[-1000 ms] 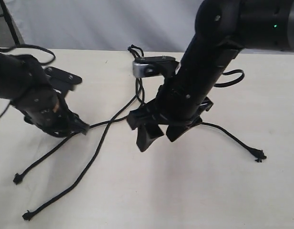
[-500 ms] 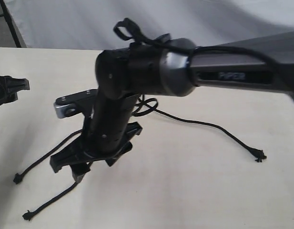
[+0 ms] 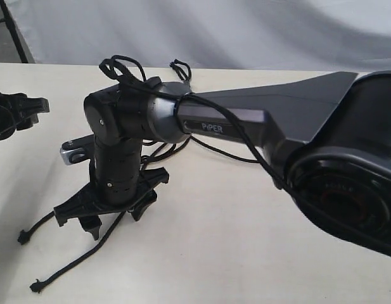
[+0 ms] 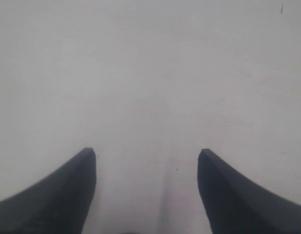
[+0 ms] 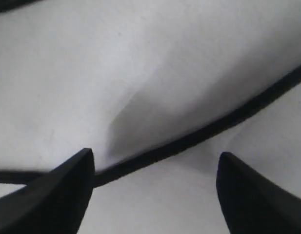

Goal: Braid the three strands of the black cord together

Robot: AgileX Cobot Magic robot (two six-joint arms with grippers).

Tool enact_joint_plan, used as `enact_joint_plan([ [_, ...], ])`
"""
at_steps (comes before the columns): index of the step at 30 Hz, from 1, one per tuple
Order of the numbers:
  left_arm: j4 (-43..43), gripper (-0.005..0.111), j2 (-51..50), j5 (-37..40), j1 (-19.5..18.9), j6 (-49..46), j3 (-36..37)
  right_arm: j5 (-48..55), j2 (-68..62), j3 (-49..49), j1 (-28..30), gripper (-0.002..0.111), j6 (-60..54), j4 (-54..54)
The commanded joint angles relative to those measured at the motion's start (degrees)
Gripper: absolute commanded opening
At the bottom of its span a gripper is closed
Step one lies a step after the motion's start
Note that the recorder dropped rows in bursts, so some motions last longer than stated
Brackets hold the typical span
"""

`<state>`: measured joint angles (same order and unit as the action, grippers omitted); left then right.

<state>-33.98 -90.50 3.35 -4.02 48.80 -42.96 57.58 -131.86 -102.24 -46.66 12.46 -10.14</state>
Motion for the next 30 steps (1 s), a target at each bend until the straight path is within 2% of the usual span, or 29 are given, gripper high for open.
enact_joint_plan([
  [1, -0.1, 0.058, 0.5, -0.9, -0.1, -0.1, 0.2, 1.3, -1.2, -1.3, -0.2, 0.066, 2.8, 1.6],
  [11, -0.1, 0.058, 0.5, -0.9, -0.1, -0.1, 0.2, 12.4, -1.8, -1.3, -0.2, 0.066, 6.8, 9.8],
  [19, -0.1, 0.058, 0.5, -0.9, -0.1, -0.1, 0.2, 12.4, 1.1, -1.1, -0.1, 0.066, 2.5, 11.0],
  [24, -0.1, 0.058, 0.5, -0.9, -0.1, -0.1, 0.2, 12.4, 5.6, -2.3, 0.2, 0.066, 5.1, 11.4],
  [30, -0.1, 0.058, 0.5, -0.9, -0.1, -0.1, 0.2, 11.7, 2.5, -2.3, -0.2, 0.066, 6.7, 9.3],
])
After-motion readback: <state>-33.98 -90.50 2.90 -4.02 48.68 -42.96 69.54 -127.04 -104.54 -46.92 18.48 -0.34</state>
